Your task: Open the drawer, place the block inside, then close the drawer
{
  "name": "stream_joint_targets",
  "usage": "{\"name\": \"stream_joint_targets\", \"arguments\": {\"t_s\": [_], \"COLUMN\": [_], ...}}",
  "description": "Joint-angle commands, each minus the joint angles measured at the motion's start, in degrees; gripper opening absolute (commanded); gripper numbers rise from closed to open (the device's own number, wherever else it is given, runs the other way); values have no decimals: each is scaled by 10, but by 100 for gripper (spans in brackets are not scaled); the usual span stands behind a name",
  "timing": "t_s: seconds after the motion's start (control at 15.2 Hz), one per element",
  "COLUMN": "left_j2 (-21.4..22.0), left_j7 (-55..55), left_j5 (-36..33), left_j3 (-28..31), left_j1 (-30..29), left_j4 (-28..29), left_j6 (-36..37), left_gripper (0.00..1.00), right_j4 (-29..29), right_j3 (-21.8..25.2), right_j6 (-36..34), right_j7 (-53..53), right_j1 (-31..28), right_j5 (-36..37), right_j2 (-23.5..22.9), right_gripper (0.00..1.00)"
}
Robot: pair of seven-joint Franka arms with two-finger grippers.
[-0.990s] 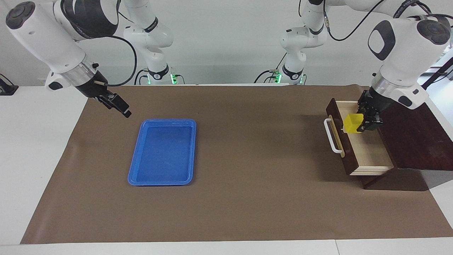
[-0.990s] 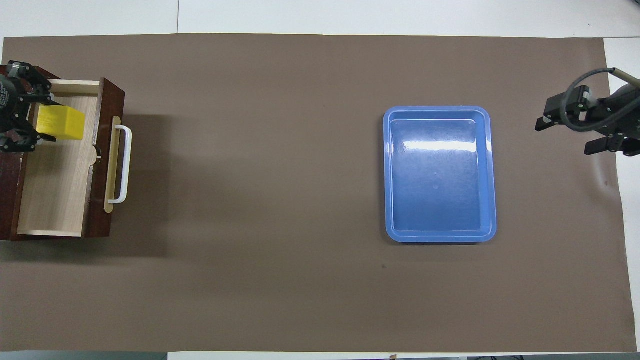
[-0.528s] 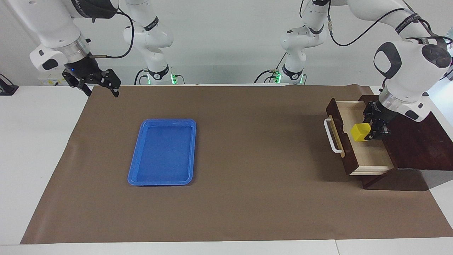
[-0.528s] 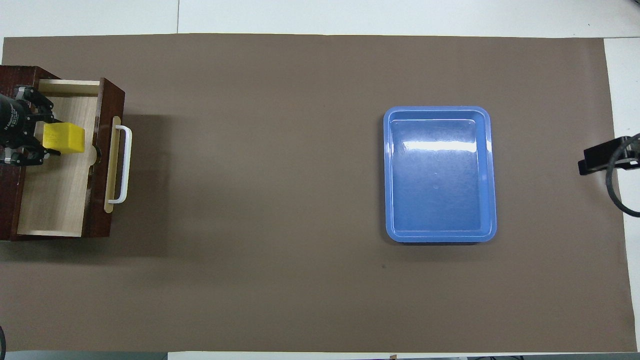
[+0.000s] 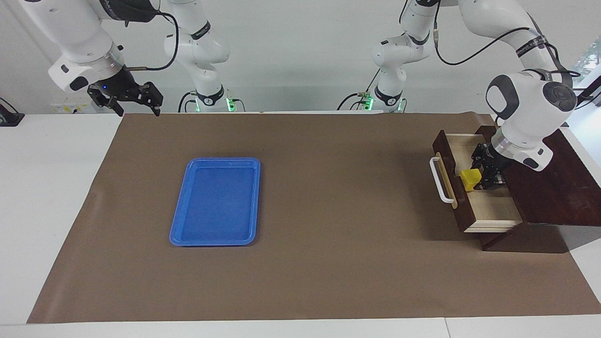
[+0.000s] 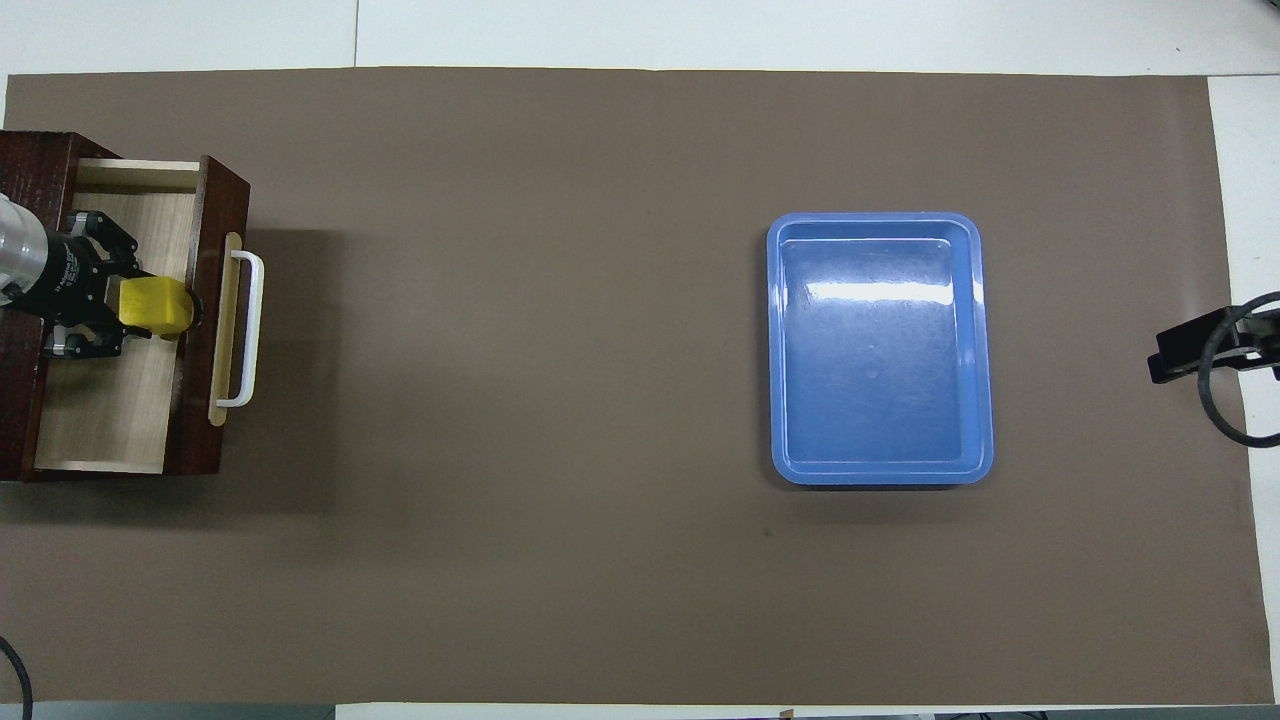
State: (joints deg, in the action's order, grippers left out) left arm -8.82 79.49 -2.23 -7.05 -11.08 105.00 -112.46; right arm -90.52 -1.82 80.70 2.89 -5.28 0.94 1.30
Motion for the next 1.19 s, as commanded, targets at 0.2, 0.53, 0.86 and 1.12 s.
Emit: {"name": "stream_joint_targets", "arguments": {"t_s": [0.2, 0.53, 0.86, 1.12], "left_j2": [35, 31, 36, 68], "left_j7": [0, 8, 84, 123], "left_j5": [7, 52, 60, -10], "left_j3": [-5, -11, -10, -10], "left_j1": [-10, 13, 85, 125], "left_j4": [42, -51, -39, 55], "left_j6": [-24, 52, 51, 5], "left_gripper": [100, 100, 100, 100], "right_j4": [18, 18, -6, -4], "right_j3": [-6, -6, -6, -6], "right_j6": [-7, -4, 54, 51], "right_j7": [17, 13, 13, 13], "right_j1": [-12, -5, -5, -4], "right_j5": [5, 11, 12, 11], "right_j2": [-14, -11, -6, -5], "right_gripper": [100, 100, 100, 100]}}
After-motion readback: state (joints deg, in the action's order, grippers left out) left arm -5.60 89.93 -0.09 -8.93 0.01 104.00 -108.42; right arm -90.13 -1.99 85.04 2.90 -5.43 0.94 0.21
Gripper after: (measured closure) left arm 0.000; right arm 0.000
